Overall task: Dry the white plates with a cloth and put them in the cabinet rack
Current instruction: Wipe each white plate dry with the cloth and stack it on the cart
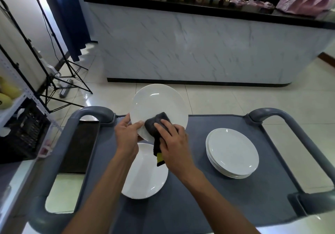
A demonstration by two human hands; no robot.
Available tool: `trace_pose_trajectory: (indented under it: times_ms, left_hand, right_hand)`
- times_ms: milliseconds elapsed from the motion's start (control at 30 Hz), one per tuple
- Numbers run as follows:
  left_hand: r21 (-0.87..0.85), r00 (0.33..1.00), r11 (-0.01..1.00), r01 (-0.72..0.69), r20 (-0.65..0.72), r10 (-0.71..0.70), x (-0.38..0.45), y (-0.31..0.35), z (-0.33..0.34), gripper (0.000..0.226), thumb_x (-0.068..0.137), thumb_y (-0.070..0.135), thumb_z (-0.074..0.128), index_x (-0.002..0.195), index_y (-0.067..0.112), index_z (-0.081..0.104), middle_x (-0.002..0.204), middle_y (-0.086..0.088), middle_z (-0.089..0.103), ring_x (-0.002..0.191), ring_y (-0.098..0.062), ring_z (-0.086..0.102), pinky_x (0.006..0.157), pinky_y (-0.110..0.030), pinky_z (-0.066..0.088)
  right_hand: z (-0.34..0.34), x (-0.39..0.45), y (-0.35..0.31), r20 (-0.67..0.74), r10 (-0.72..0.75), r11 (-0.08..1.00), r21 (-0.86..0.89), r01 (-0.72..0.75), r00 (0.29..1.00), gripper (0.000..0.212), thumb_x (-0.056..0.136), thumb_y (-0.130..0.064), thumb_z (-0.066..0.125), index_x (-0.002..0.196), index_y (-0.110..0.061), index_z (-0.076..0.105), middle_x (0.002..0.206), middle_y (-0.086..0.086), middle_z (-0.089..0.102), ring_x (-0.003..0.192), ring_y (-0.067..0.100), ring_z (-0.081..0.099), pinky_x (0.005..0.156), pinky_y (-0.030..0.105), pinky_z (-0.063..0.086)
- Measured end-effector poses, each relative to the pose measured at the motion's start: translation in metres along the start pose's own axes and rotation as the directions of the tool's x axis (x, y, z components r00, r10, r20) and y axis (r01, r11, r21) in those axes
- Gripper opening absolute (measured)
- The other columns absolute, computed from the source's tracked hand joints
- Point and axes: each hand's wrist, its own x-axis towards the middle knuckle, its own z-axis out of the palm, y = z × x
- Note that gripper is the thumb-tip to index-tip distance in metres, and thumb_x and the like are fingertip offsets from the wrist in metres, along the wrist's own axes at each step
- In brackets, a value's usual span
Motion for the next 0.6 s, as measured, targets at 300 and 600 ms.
trace_pose_trajectory:
  times_ms: [300, 600]
  left_hand:
    - [0.0, 1.0, 1.0, -0.013, 0.014, 0.013, -0.001, 0.001, -0.005, 0.039, 0.088, -0.011, 0.057, 0.114, 0.015, 0.068, 0.079, 0.01, 0.075, 0.064, -0.006, 0.068, 0.056, -0.033, 0.058]
    - [0.028, 0.998, 0.999, -0.031, 0.062, 0.03, -0.001, 0.001, 0.001, 0.038, 0.089, -0.01, 0.058, 0.101, 0.024, 0.07, 0.079, 0.006, 0.075, 0.07, -0.017, 0.068, 0.069, -0.043, 0.058]
  right_hand:
    - [-0.026, 0.021, 0.043, -0.035, 0.164, 0.984, -0.058, -0.166, 0.986, 0.045, 0.1, -0.012, 0.05, 0.143, -0.024, 0.052, 0.151, -0.002, 0.046, 0.128, 0.029, 0.041, 0.104, 0.047, 0.037]
    - [-0.012, 0.001, 0.022, -0.036, 0.073, 0.997, -0.012, -0.074, 0.997, 0.046, 0.097, -0.009, 0.054, 0.141, -0.022, 0.054, 0.149, -0.002, 0.048, 0.123, 0.029, 0.044, 0.099, 0.049, 0.041]
